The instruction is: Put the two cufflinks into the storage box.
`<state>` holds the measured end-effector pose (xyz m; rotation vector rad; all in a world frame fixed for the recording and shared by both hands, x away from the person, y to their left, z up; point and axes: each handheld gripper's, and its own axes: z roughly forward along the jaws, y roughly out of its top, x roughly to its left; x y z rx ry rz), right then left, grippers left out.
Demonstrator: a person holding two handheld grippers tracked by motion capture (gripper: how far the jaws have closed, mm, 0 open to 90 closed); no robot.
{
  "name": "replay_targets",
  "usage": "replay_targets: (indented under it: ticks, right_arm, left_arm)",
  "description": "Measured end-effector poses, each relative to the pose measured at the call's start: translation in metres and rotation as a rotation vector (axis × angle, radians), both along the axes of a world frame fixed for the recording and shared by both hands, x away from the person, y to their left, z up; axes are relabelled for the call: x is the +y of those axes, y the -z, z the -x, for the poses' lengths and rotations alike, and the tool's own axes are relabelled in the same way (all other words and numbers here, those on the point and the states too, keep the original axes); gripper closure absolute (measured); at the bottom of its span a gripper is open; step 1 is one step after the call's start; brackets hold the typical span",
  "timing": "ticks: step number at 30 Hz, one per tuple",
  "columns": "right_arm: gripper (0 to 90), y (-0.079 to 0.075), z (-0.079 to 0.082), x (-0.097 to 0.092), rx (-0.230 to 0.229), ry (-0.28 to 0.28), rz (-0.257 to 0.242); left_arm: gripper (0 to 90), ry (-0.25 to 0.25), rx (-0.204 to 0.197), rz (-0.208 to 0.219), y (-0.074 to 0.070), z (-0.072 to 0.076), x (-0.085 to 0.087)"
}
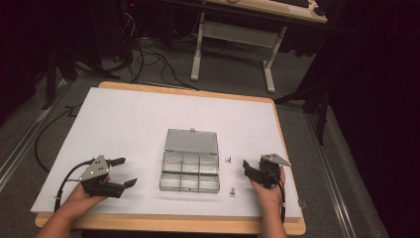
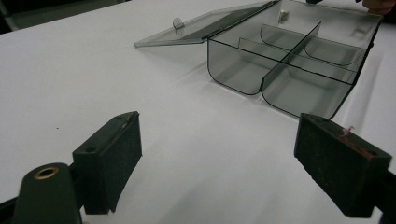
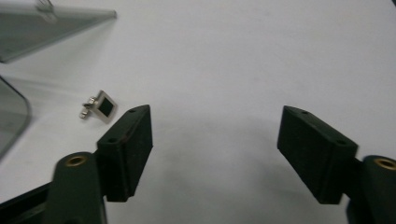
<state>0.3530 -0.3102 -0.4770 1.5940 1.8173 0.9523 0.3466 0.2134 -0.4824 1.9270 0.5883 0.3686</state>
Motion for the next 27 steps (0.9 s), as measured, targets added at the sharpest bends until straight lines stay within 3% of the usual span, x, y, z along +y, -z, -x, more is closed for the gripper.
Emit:
replay_targets:
  ticks: [1, 6, 9, 16, 24, 27]
  right_arm:
    - [27.5, 0.001, 0.001, -0.001, -0.001, 0.011, -0.017]
    - [30.2, 0.001, 0.002, 0.004, -0.017, 0.005, 0.026]
    - [30.6, 0.0, 0.003, 0.001, -0.026, 0.004, 0.0]
    - [29.9, -0.003, 0.007, 0.001, -0.036, -0.083, -0.038]
    - [38.2, -0.009, 0.022, 0.01, -0.06, -0.133, 0.013]
    - [38.5, -0.01, 0.027, 0.013, -0.055, -0.145, 0.011]
  left_arm:
    - [15.5, -0.002, 0.0, -0.001, 0.0, 0.0, 0.0]
    - [15.5, -0.009, -0.001, -0.011, 0.0, 0.0, -0.001]
    - [15.5, -0.011, 0.002, -0.011, 0.0, 0.0, -0.001]
    - [15.5, -0.014, -0.007, -0.015, 0.0, 0.001, -0.002]
    - [15.6, 0.004, 0.005, -0.015, 0.0, 0.0, -0.002]
    - [15.6, 0.004, 0.003, -0.013, 0.0, 0.0, -0.001]
